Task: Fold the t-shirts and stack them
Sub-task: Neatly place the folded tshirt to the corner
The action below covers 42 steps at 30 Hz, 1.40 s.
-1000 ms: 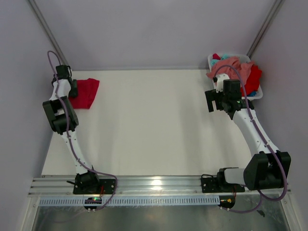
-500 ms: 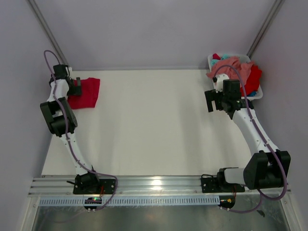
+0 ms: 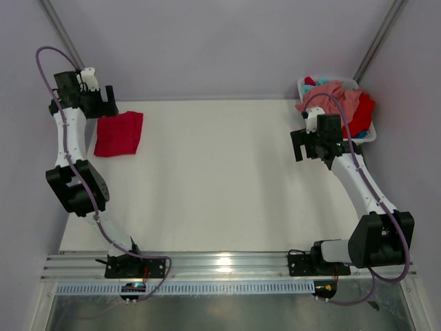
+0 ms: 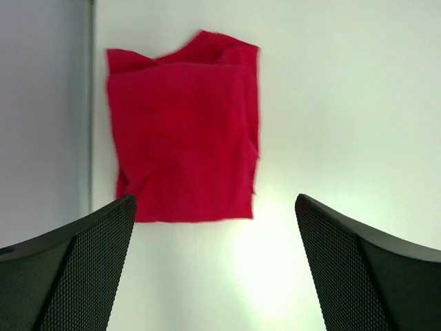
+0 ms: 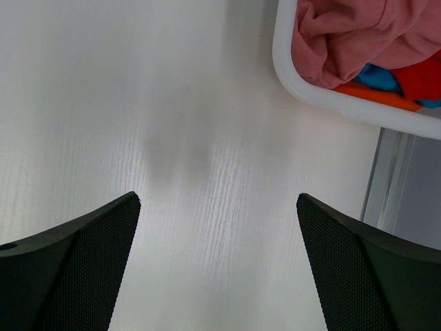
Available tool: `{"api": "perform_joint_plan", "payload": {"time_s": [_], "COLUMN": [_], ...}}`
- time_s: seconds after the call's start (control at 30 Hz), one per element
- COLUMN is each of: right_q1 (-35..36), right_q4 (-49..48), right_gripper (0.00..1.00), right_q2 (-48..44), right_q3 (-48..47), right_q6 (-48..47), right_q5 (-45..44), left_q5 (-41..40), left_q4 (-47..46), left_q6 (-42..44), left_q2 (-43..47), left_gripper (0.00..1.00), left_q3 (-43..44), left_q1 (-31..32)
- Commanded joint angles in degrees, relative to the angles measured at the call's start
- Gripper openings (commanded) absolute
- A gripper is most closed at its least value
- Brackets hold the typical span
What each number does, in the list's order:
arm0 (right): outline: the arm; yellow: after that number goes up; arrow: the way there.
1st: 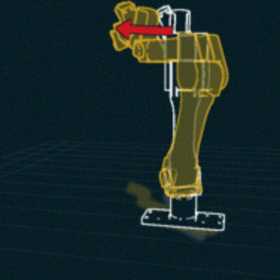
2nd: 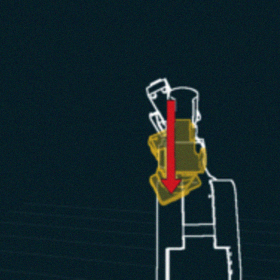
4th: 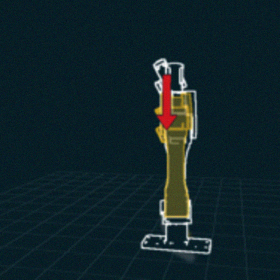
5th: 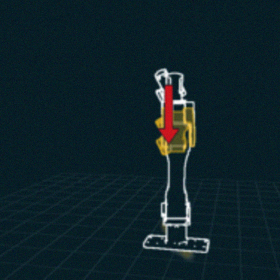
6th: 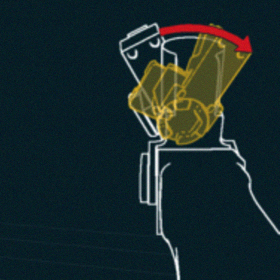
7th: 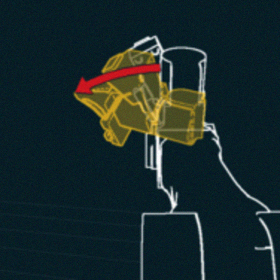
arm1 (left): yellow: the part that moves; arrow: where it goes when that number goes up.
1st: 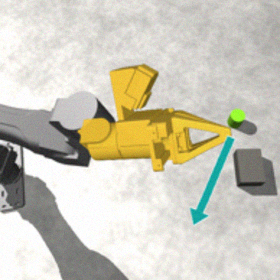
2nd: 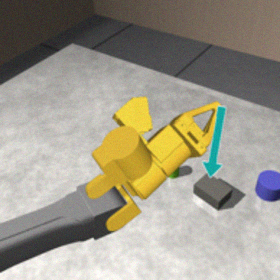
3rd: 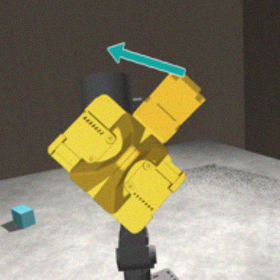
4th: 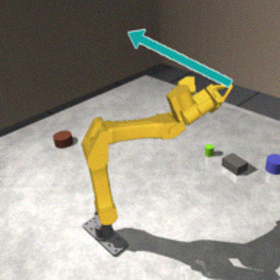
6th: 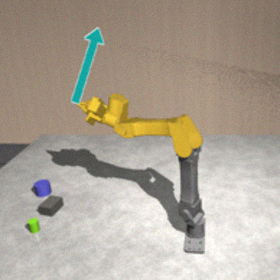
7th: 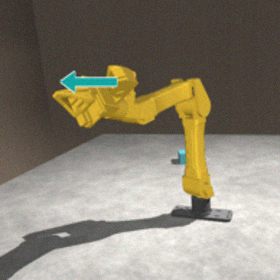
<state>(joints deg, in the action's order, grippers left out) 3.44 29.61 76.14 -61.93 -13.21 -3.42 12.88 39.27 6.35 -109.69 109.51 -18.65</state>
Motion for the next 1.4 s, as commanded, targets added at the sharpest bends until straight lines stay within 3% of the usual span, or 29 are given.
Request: {"api": "perform_joint_plan", "payload": {"time_s": [0.0,0.13,0.43,0.9,1.2,1.37], "right_q1": [0.7,1.1,1.1,1.2,1.4,1.4], "right_q4": [-1.2,-1.2,-2.2,-2.0,-2.3,-2.3], "right_gripper": [0.99,0.99,1.00,0.99,0.99,0.99], "right_q2": [-0.3,-0.5,-0.7,-0.8,-0.3,0.0], "right_q3": [-2.3,-2.0,-0.9,-0.6,-0.4,-0.3], "right_q6": [0.6,0.7,0.4,0.6,0.6,0.6], "right_q5": [1.2,1.5,1.5,1.8,1.0,0.9], "left_q5": [12.1,15.1,7.1,6.8,-1.7,-2.2], "left_q4": [11.1,14.5,13.0,13.3,2.9,1.6], "left_q6": [2.9,5.3,8.2,11.1,12.3,11.3], "left_q2": [1.8,4.6,6.8,-1.3,-3.6,-5.8], "left_gripper": [0.99,0.99,0.99,0.99,0.99,0.99], "left_q3": [-0.4,-7.5,-19.5,-19.5,-23.9,-23.1], "left_q1": [0.7,0.6,0.6,1.1,4.2,5.9]}}
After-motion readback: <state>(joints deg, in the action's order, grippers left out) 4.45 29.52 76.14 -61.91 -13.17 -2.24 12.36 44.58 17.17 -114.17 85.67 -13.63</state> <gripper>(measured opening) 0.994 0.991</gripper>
